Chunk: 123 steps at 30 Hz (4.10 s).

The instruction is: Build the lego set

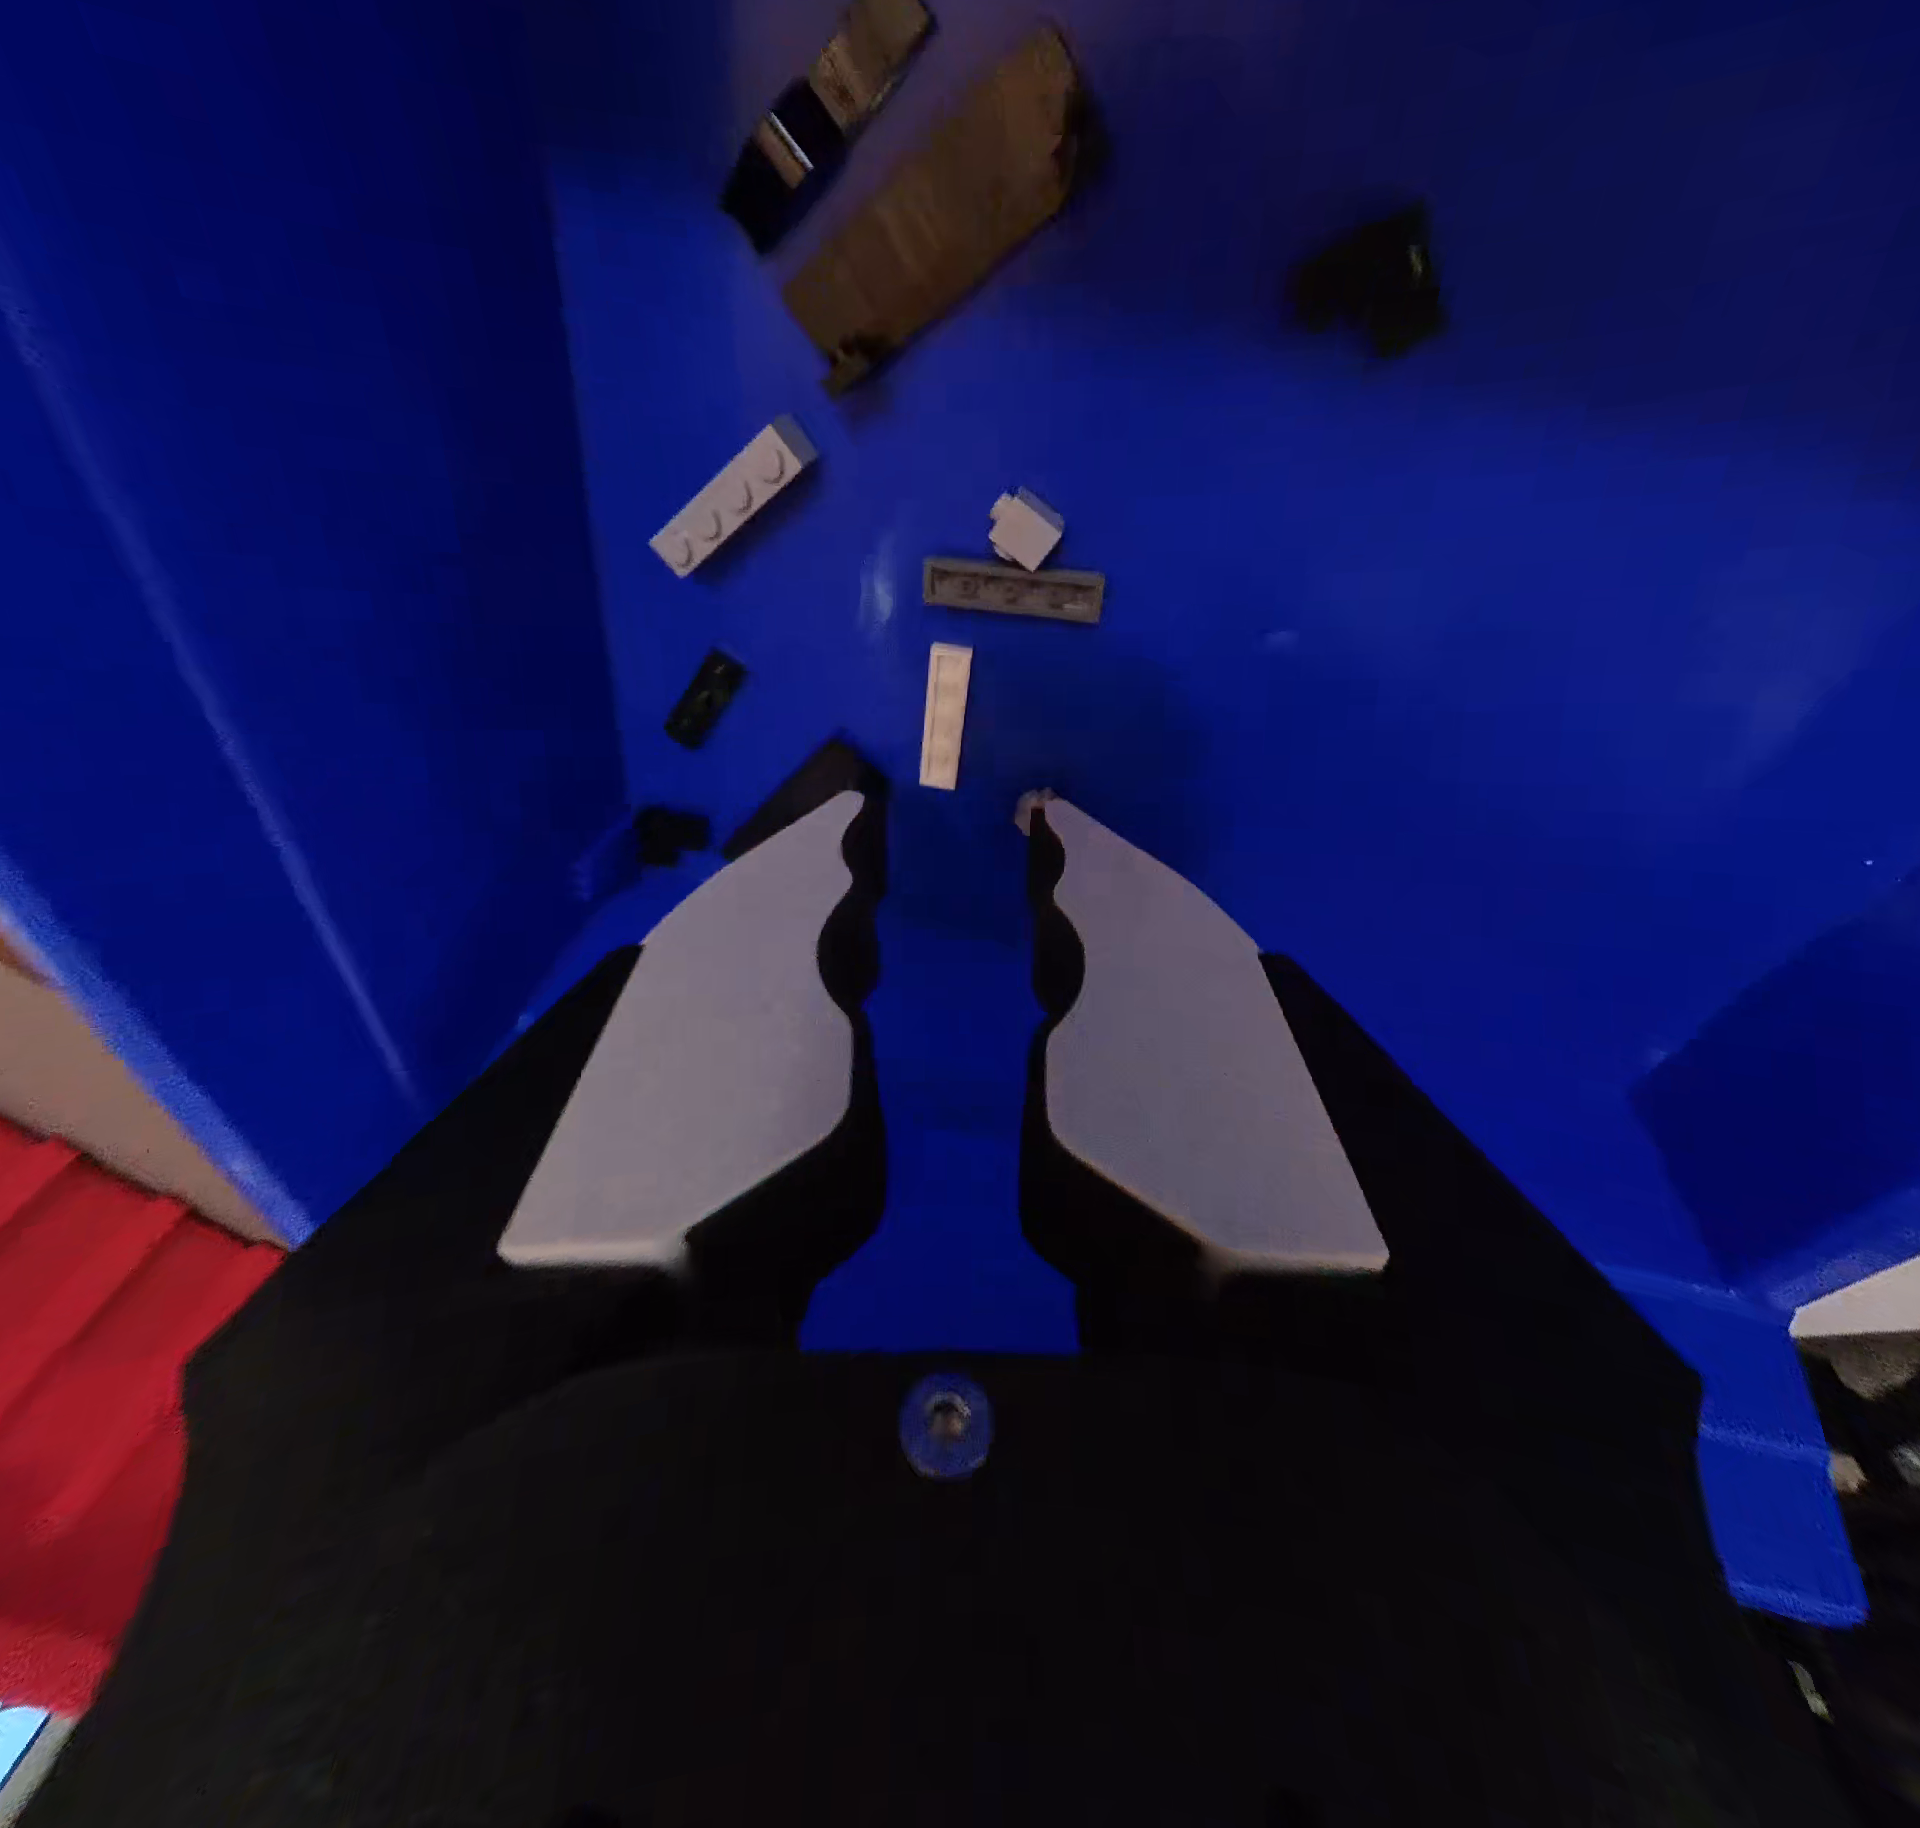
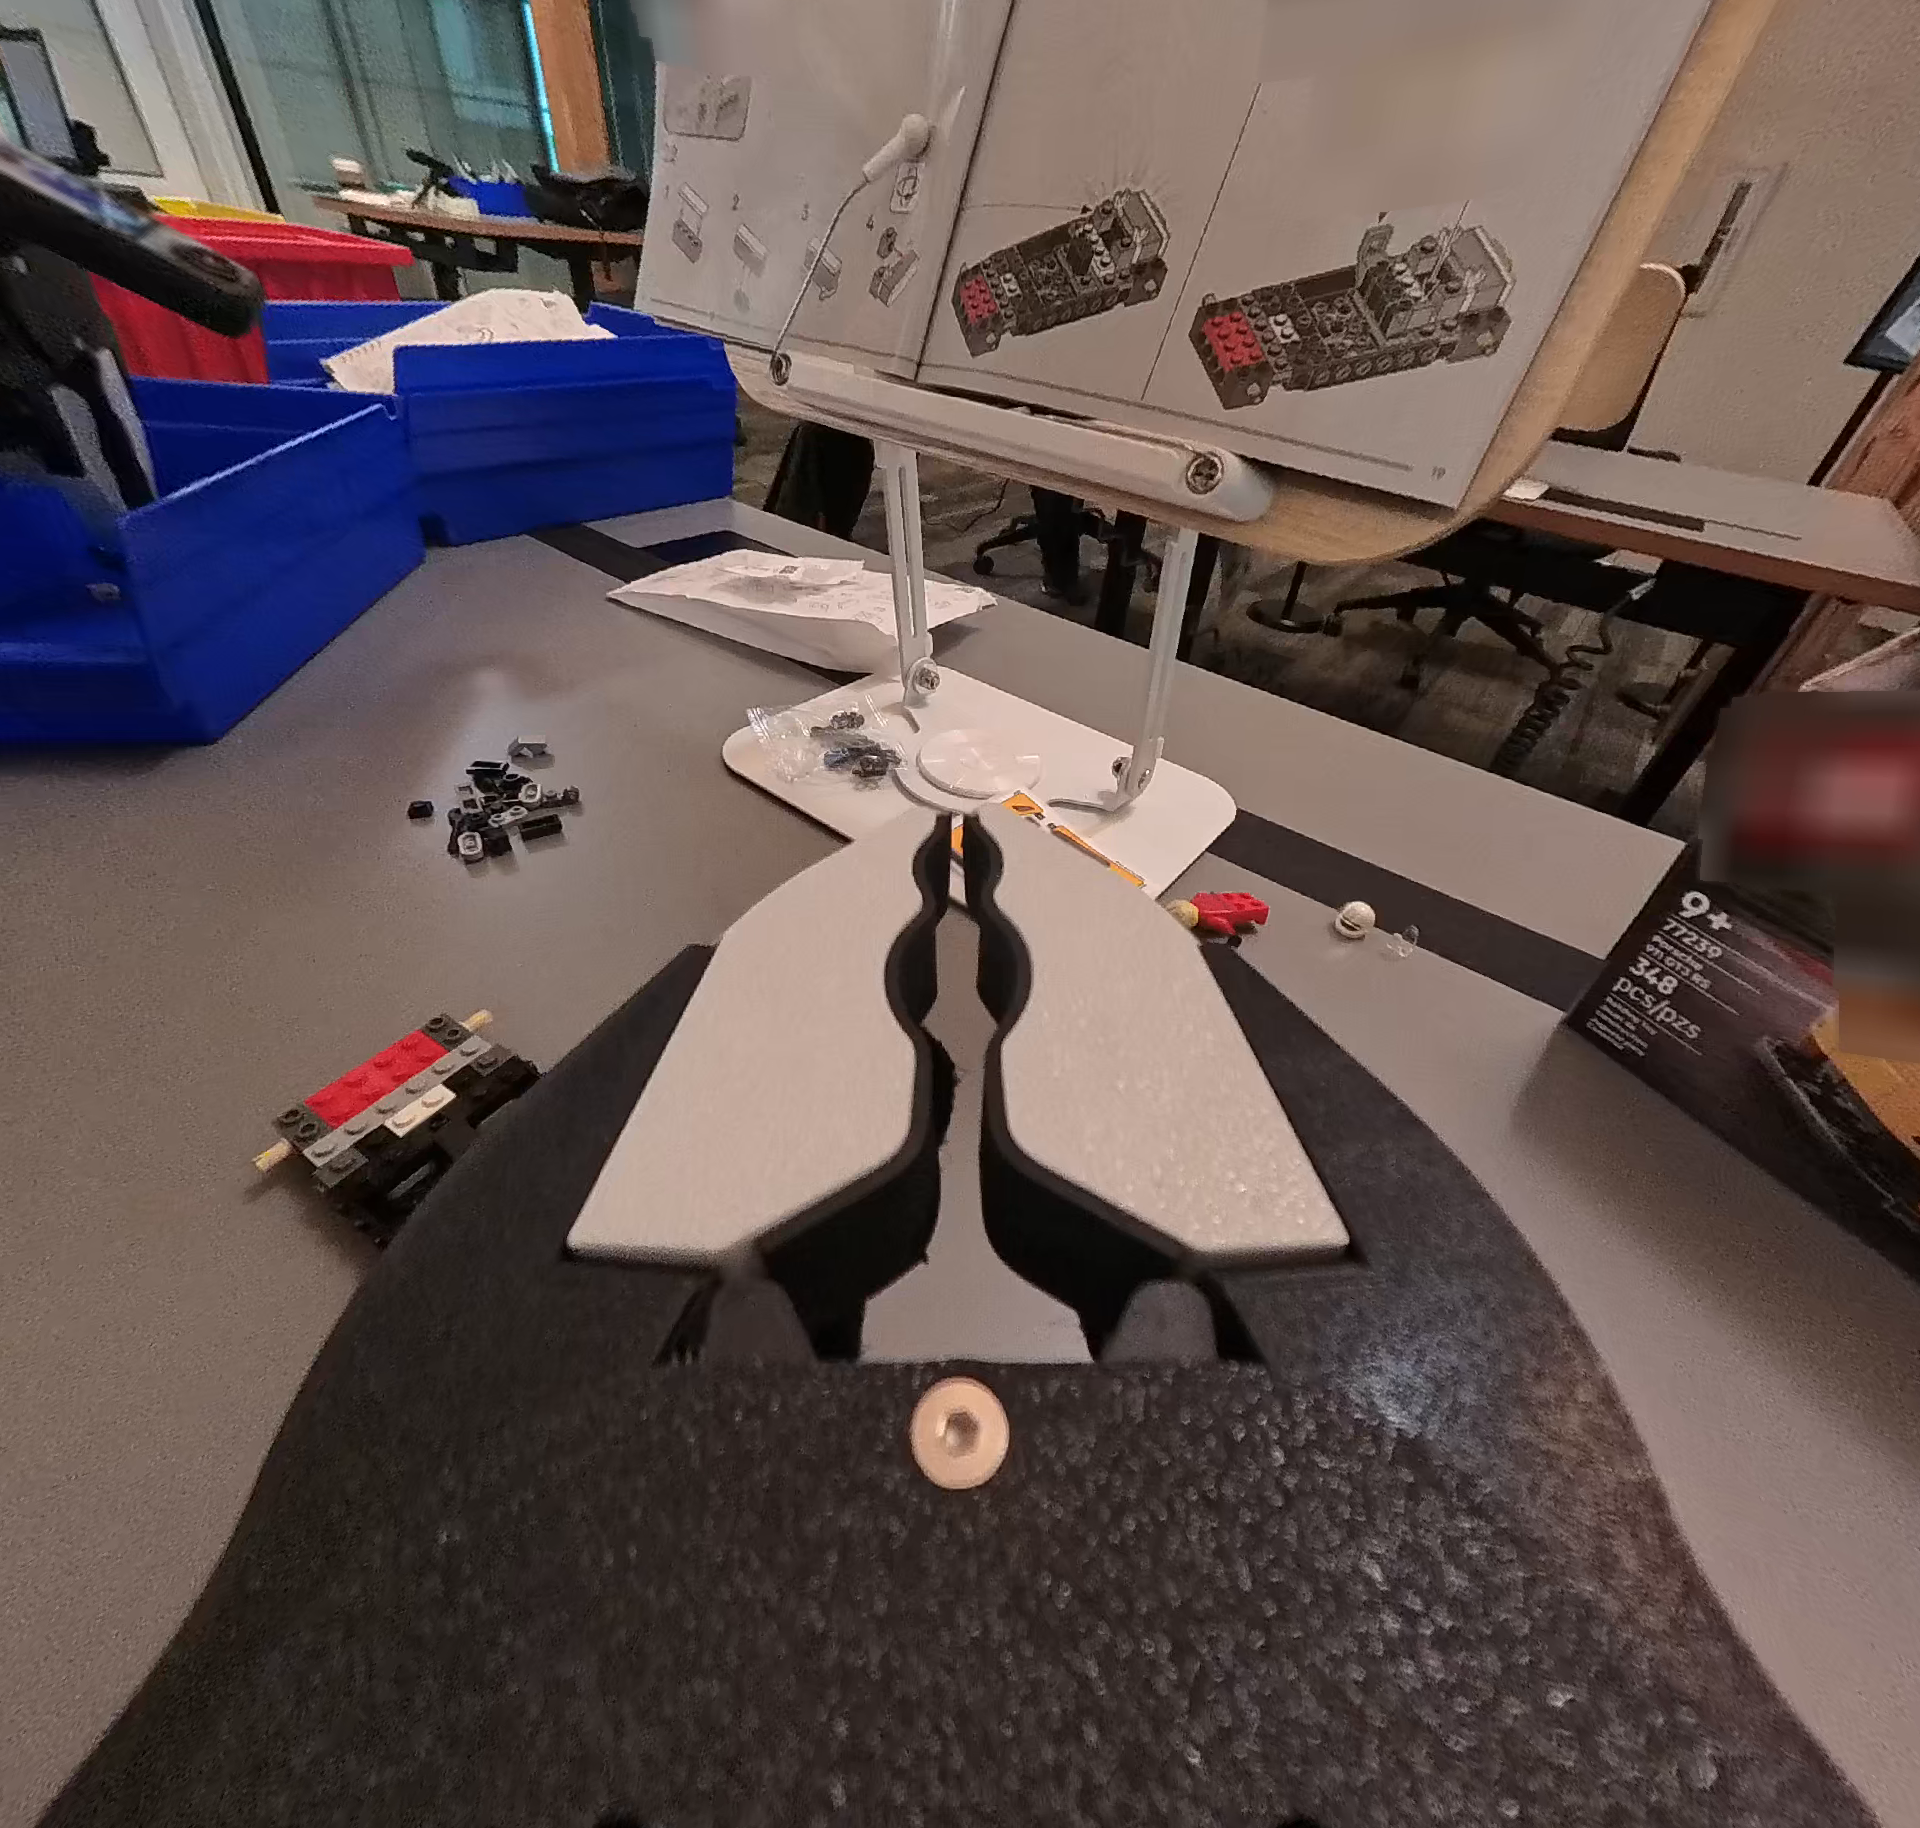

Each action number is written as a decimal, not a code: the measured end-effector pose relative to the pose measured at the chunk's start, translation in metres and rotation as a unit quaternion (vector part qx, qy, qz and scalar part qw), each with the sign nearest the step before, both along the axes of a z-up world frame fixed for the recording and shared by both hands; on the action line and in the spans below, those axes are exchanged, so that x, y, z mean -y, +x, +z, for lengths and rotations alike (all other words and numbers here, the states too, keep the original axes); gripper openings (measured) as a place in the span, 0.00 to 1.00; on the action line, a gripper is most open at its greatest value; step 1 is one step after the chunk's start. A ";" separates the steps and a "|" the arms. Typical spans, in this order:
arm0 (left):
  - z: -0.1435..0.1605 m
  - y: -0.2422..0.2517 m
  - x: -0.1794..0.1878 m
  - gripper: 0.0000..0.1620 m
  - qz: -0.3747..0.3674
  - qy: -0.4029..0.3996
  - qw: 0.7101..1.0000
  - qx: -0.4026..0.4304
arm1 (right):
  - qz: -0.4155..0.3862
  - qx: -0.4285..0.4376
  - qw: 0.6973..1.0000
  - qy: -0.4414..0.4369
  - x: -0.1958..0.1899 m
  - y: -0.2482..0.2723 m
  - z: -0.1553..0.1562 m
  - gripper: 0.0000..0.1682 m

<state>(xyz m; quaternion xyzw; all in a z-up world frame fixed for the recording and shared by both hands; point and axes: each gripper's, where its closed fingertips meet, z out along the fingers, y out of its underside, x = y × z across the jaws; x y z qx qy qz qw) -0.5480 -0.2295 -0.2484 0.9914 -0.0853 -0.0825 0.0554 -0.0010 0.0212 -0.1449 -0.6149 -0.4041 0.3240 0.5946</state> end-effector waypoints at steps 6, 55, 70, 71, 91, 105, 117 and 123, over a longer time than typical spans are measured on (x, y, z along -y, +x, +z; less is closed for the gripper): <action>-0.022 -0.005 -0.001 0.19 0.003 -0.025 0.999 0.031 | 0.005 0.005 1.000 -0.012 -0.002 -0.001 -0.007 0.01; 0.192 0.477 -0.101 0.05 -0.299 0.503 0.380 0.716 | 0.304 -0.020 0.952 0.008 0.153 -0.083 0.076 0.07; 0.120 0.431 -0.160 0.05 -0.241 0.590 0.677 0.368 | 0.313 0.430 0.845 0.048 0.031 -0.037 -0.062 0.04; 0.114 0.427 -0.162 0.05 -0.228 0.594 0.691 0.342 | 0.325 0.454 0.829 0.039 0.028 -0.035 -0.079 0.04; 0.062 0.423 -0.153 0.05 -0.215 0.551 0.752 0.290 | 0.345 0.545 0.764 0.009 0.005 -0.020 -0.133 0.10; 0.096 0.394 -0.158 0.00 -0.140 0.627 0.719 0.265 | 0.129 0.143 0.981 0.002 0.009 -0.051 0.014 0.03; 0.110 0.350 -0.166 0.00 -0.049 0.685 0.703 0.186 | -0.056 -0.003 0.997 0.047 -0.014 -0.002 0.029 0.00; 0.136 0.311 -0.177 0.00 -0.015 0.714 0.692 0.106 | -0.065 0.002 0.995 0.072 -0.018 0.002 0.028 0.00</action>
